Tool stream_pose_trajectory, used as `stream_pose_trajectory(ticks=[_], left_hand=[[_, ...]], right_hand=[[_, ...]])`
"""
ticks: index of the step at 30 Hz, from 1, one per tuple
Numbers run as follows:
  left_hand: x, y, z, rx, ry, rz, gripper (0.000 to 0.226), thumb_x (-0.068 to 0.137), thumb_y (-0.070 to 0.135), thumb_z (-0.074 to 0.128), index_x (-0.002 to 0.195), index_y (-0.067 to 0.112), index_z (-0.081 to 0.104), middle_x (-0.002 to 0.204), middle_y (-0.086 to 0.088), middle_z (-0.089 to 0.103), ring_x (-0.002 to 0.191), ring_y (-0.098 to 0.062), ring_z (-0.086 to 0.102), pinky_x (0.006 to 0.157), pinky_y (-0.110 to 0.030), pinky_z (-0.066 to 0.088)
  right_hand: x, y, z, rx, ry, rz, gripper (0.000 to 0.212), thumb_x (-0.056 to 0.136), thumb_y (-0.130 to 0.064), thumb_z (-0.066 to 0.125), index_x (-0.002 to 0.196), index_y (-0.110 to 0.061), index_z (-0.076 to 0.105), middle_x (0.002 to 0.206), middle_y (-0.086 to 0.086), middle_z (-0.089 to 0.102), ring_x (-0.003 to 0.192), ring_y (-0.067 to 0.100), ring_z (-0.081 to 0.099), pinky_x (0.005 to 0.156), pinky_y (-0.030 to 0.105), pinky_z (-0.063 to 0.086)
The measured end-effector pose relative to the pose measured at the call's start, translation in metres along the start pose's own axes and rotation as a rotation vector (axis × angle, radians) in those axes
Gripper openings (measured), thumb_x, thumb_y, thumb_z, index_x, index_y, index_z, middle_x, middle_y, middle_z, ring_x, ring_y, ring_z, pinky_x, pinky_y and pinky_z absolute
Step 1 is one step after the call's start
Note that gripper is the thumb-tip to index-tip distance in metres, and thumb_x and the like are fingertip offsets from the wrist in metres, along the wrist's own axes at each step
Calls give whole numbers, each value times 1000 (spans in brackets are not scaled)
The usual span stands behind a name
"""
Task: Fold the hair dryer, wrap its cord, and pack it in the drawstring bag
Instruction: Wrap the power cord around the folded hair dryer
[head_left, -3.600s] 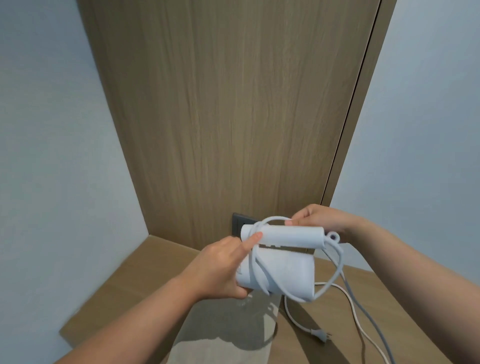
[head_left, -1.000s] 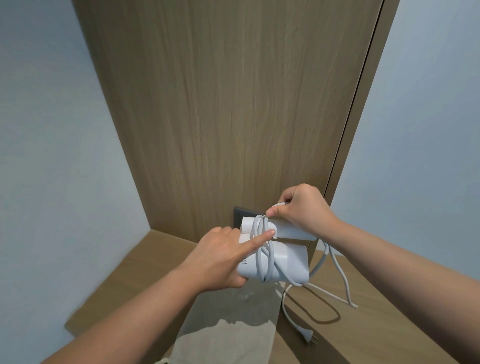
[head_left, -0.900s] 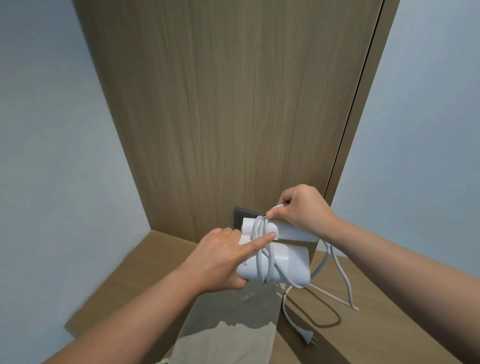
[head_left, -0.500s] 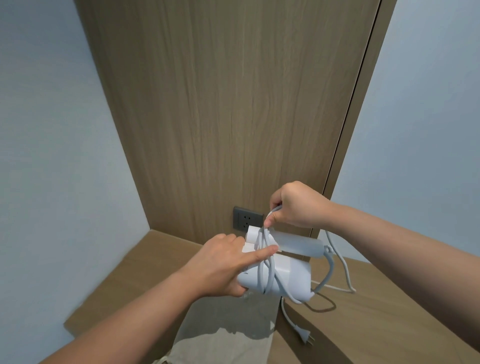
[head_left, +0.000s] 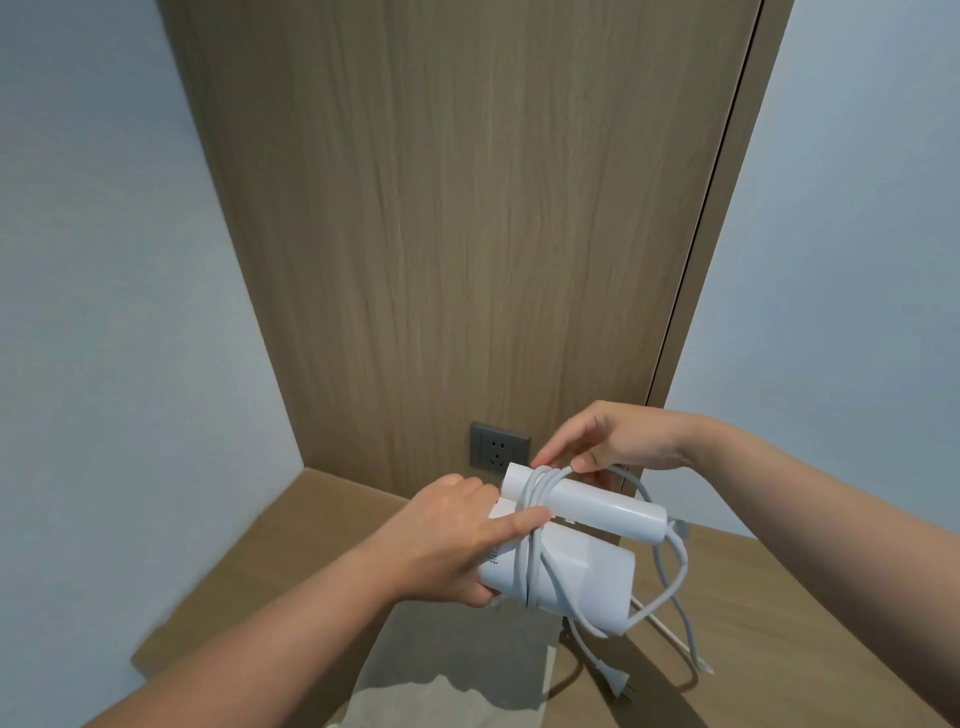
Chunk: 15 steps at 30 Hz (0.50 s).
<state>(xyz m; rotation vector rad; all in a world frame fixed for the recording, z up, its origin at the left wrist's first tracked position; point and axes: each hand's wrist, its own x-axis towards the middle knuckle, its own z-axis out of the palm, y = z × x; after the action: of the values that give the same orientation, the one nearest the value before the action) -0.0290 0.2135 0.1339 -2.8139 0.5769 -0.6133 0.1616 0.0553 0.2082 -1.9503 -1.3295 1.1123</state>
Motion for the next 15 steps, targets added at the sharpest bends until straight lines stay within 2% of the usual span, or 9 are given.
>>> stream_pose_trajectory(ticks=[3, 6, 7, 11, 15], left_hand=[[-1, -3, 4, -14, -25, 4, 93, 61, 48, 76, 139, 26, 29, 81, -5, 58, 65, -19, 53, 57, -30, 49], [-2, -8, 9, -7, -116, 44, 101, 73, 45, 68, 149, 38, 2, 88, -7, 58, 71, -22, 53, 60, -38, 50], [-3, -9, 10, 2, -117, 54, 102, 73, 44, 68, 149, 39, 0, 87, -6, 58, 71, -21, 53, 60, -37, 49], [-4, -9, 9, -4, -109, 48, 96, 72, 46, 68, 148, 37, 10, 83, -4, 57, 68, -19, 51, 56, -34, 47], [-5, -12, 5, 16, -92, -4, 86, 61, 51, 72, 135, 28, 35, 75, -1, 55, 61, -16, 49, 53, -28, 41]], right_hand=[[3, 2, 3, 45, 73, -47, 37, 86, 13, 52, 90, -17, 75, 86, 3, 72, 71, 16, 63, 66, 25, 56], [7, 4, 9, 48, 107, -69, 36, 83, 14, 54, 82, -16, 75, 77, 1, 72, 67, 13, 64, 62, 23, 54], [8, 5, 11, 37, 116, -65, 37, 83, 14, 54, 81, -16, 75, 76, 1, 71, 65, 13, 63, 60, 23, 53], [13, 8, 19, 17, 177, -64, 38, 85, 12, 52, 80, -19, 73, 74, 5, 67, 61, 16, 55, 53, 22, 48], [16, 4, 23, -43, 250, -43, 30, 91, 1, 52, 86, -20, 73, 76, -2, 66, 60, 9, 51, 52, 17, 43]])
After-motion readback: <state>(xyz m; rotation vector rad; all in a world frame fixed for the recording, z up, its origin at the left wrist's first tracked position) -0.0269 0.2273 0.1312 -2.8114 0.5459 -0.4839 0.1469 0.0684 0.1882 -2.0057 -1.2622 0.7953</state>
